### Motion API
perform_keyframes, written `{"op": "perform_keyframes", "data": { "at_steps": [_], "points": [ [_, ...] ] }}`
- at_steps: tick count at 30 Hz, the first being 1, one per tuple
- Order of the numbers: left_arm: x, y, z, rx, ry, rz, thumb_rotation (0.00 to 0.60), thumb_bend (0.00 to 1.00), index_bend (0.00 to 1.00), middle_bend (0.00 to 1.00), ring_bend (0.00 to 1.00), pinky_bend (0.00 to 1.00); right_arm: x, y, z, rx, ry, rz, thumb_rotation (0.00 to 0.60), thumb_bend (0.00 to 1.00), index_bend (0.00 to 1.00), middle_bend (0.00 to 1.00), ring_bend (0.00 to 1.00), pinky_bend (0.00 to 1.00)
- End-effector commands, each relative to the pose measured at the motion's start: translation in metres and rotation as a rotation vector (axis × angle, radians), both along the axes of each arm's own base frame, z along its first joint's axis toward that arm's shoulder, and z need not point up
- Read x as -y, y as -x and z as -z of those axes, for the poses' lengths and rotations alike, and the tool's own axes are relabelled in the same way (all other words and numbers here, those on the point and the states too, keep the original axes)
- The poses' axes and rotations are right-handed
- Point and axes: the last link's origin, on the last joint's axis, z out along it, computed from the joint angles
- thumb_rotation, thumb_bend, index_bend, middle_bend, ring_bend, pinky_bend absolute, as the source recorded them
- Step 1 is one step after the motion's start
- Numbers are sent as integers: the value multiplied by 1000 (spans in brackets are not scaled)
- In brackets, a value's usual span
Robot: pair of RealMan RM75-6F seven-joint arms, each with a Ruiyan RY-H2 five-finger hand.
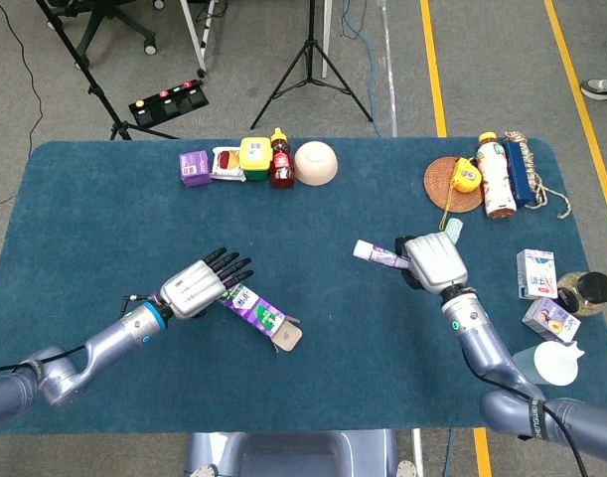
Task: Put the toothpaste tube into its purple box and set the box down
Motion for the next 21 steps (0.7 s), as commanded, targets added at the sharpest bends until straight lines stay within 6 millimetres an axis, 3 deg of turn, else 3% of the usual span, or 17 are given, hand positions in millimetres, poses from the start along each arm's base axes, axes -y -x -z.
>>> {"op": "perform_keyframes", "data": {
  "at_steps": [1,8,14,16,18,21],
  "points": [
    [-3,-12,23,-21,37,61,600,57,0,0,0,83,-2,1,-1,-2,1,1,600,530,567,631,599,627],
    [-5,-24,41,-38,55,93,600,61,0,0,0,91,-4,5,-5,2,5,5,600,531,567,632,599,627],
    [-5,-33,51,-30,67,87,600,124,18,0,13,215,-4,7,-11,9,12,11,600,535,571,634,599,627],
    [-5,-36,53,-28,65,96,600,152,97,38,65,272,-4,9,-11,11,12,15,600,538,571,635,599,628],
    [-4,-36,54,-28,65,96,600,182,239,195,167,360,-4,10,-12,11,11,17,600,539,571,635,599,627],
    [-3,-35,55,-25,70,87,600,209,373,311,269,482,-5,11,-13,12,11,17,600,540,571,636,599,627]
  ]
}}
